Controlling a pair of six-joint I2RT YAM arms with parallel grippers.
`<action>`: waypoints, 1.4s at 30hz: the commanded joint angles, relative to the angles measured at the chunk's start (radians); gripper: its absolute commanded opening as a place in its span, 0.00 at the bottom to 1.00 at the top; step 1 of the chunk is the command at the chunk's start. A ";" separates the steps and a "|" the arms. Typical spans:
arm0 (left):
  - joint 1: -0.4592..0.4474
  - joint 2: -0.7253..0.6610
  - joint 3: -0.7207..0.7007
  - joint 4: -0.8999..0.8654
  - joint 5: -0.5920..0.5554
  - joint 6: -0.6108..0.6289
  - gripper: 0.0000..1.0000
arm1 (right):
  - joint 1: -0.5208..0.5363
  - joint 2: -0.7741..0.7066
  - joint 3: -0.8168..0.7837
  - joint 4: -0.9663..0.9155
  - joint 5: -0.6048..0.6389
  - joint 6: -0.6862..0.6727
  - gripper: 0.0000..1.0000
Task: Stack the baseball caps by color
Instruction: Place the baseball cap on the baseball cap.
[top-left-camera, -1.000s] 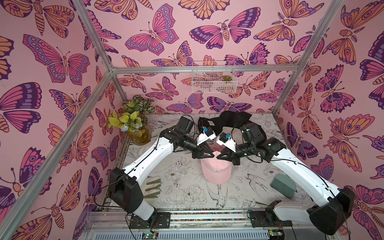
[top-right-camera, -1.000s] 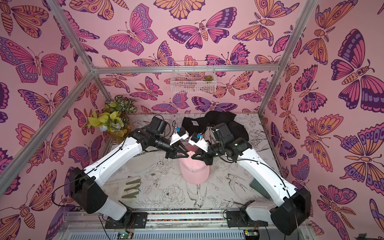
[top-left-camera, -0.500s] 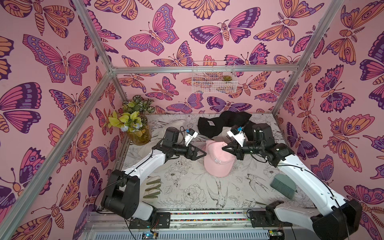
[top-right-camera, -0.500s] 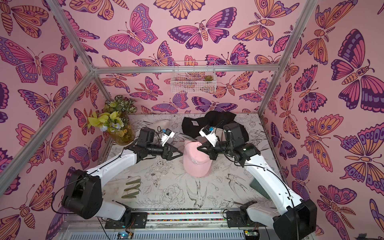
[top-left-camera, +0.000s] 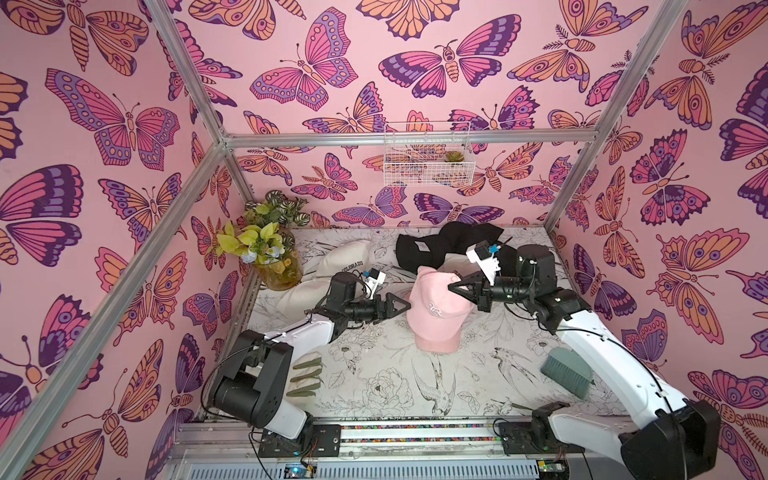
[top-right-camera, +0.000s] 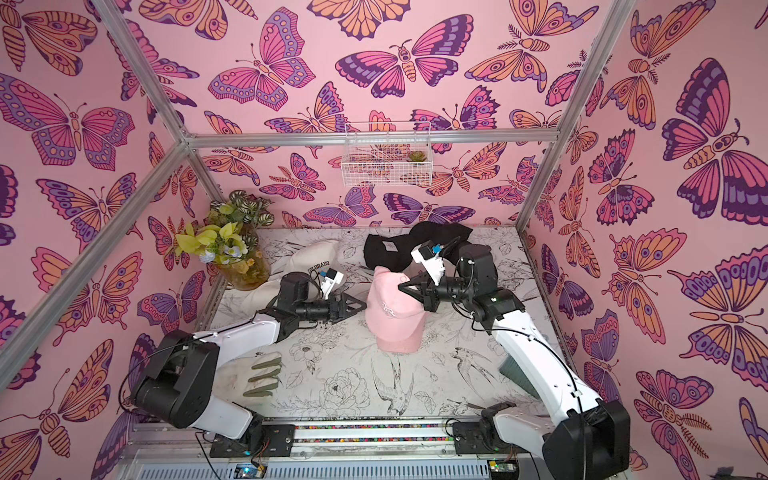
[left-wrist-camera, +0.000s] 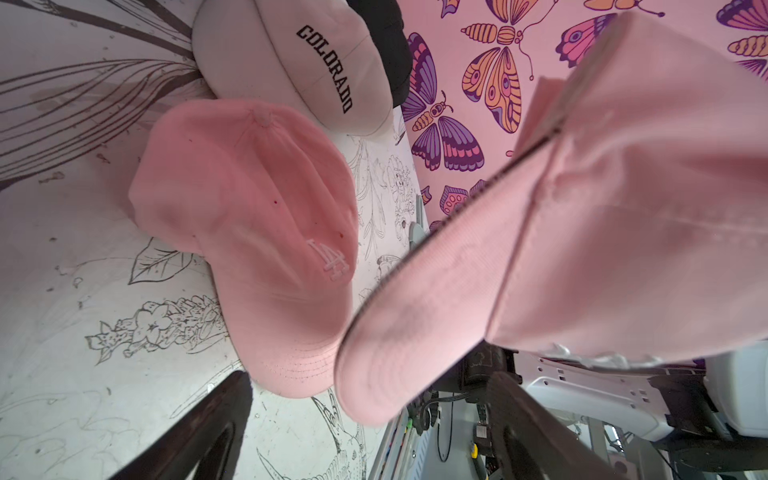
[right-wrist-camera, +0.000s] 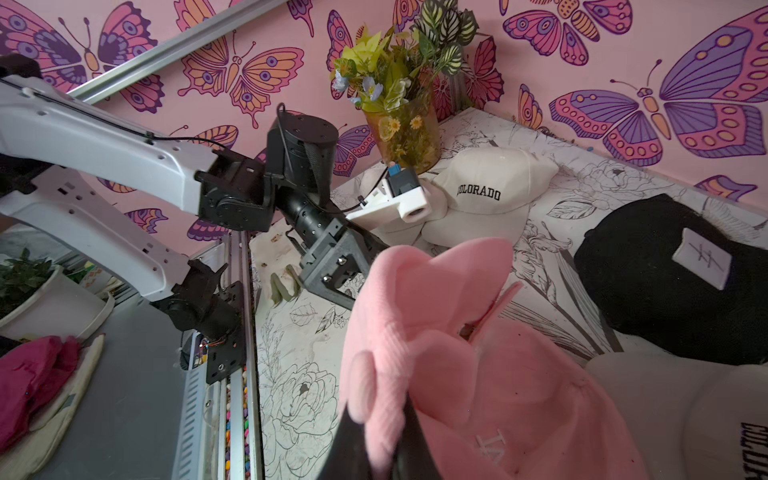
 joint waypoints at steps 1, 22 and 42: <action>-0.009 0.052 -0.028 0.190 0.059 -0.095 0.83 | -0.006 0.019 0.042 -0.025 -0.084 -0.004 0.00; -0.038 0.267 -0.092 0.713 0.142 -0.312 0.19 | -0.033 0.088 0.059 0.014 -0.034 0.034 0.00; -0.088 0.190 -0.081 0.361 0.048 -0.126 0.44 | -0.071 0.176 0.049 0.045 -0.041 0.031 0.00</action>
